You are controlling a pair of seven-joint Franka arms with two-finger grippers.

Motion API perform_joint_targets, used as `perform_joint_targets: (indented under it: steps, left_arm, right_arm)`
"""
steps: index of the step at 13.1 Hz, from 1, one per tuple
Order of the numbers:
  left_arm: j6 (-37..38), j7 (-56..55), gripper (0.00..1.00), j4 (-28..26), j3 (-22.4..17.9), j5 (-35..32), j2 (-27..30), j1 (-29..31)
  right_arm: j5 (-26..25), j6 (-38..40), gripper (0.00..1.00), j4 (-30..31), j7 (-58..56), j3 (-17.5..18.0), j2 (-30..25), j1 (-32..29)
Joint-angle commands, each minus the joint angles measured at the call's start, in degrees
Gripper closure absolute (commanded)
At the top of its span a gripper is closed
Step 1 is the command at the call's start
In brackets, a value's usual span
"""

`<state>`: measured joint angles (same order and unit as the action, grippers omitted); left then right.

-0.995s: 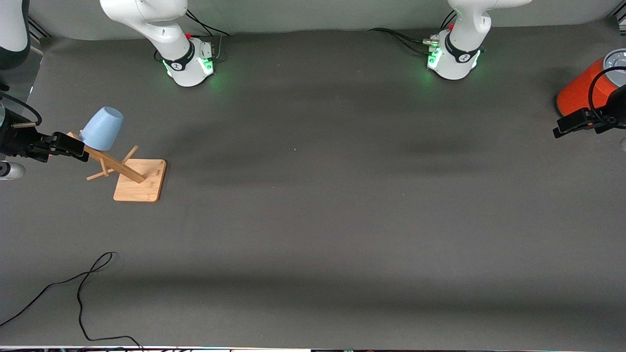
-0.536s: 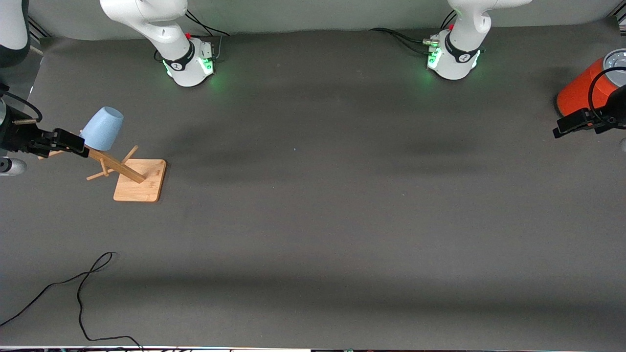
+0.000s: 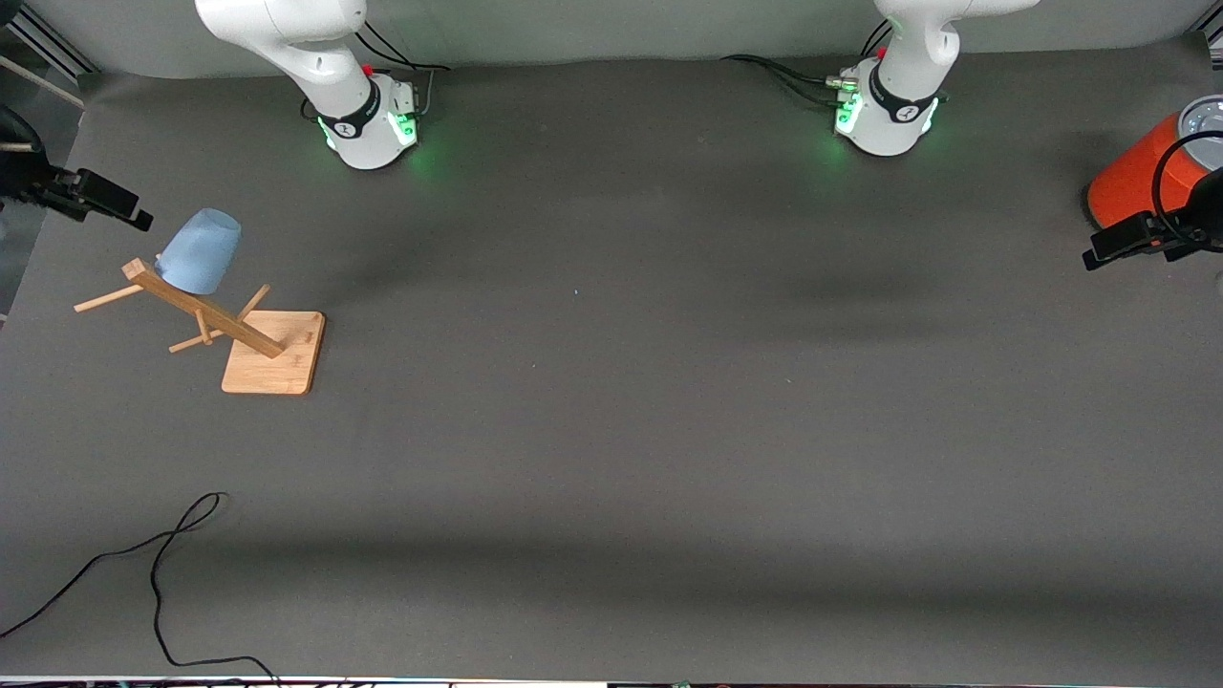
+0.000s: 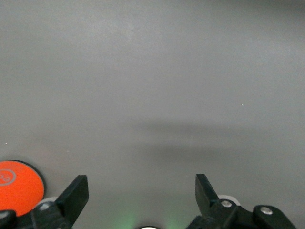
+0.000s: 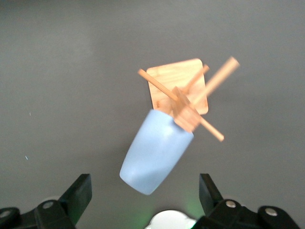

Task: Rotate and upright cup with both arms
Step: 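Move the right gripper toward the blue cup on the wooden stand peg, then close the right gripper on the blue cup and slide it off the peg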

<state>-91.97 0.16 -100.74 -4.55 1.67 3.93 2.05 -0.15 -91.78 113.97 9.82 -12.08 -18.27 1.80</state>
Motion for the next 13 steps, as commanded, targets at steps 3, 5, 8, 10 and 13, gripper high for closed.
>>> perform_joint_targets:
  steps: [3, 5, 8, 10, 13]
  left_arm:
    - [1.3, 1.3, 0.00, 1.0, -0.3, 0.7, 0.2, 0.3]
    - [1.3, 1.3, 0.00, 1.1, -0.3, 0.7, 0.4, 0.2]
    - [0.7, 1.3, 0.00, 1.0, -0.2, 0.7, 0.6, 0.2]
    - [0.6, 1.2, 0.00, 1.0, -0.2, 0.7, 0.6, 0.2]
    - [0.8, 1.2, 0.00, 1.9, -0.2, 0.4, 0.8, 0.2]
  right_arm:
    - [-0.8, -0.4, 0.00, 3.5, 26.7, 0.0, -2.6, 0.6]
    - [-0.8, -0.5, 0.00, 3.9, 27.3, -0.1, -2.0, 0.6]
    - [-1.2, -4.3, 0.00, 7.1, 27.3, -0.1, -1.0, 0.6]
    - [-1.3, -8.5, 0.00, 10.9, 26.8, -0.1, -0.9, 0.6]
    - [-1.3, -12.8, 0.00, 12.9, 26.2, -1.0, 1.8, 0.6]
